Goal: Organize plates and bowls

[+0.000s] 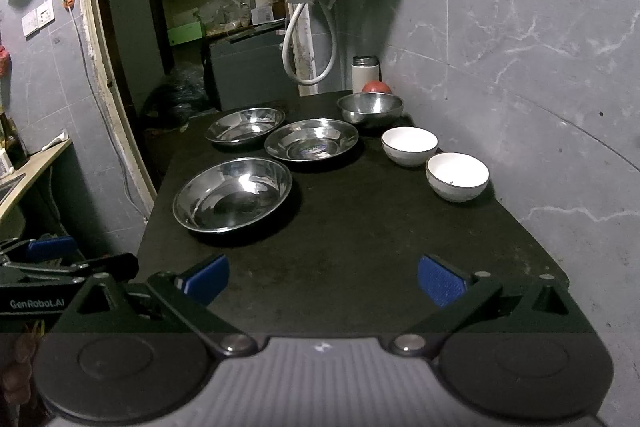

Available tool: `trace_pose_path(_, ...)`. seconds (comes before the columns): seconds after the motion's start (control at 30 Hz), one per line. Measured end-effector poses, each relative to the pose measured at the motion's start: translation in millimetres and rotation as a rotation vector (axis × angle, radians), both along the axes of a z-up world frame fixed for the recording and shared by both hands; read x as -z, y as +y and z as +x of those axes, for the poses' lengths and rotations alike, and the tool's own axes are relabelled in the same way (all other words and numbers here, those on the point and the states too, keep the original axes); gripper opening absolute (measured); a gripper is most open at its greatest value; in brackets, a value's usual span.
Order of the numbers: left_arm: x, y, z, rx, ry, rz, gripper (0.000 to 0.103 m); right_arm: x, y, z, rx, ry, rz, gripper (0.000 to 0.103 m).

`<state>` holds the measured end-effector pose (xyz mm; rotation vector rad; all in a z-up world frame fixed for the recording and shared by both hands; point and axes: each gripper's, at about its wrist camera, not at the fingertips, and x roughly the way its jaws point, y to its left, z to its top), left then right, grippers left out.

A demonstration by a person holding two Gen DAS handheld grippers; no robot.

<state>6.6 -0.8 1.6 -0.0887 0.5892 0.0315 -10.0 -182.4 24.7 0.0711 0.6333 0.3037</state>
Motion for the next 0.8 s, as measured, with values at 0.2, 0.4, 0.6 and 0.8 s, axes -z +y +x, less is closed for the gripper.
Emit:
trace_pose_path(0.2,0.3,0.0,-0.1,0.0,-0.001,-0.001,0.102,0.2,0.4,-0.6,0.001,0.001,-0.001,0.103)
trace_pose_path(0.4,2.3,1.2,0.9,0.006,0.004,0.001,0.102,0.5,0.5,-0.9,0.0,0.0,-0.001,0.103)
trace_pose_path(0.6,3.8,1.5,1.7,0.008,0.005,0.001,0.102,0.2,0.3,-0.9,0.0,0.0,-0.001,0.103)
trace_pose_path(0.8,4.4,1.9,1.9,0.007,0.007,0.004,0.102,0.1,-0.2,0.0,0.0,0.002,-0.001,0.103)
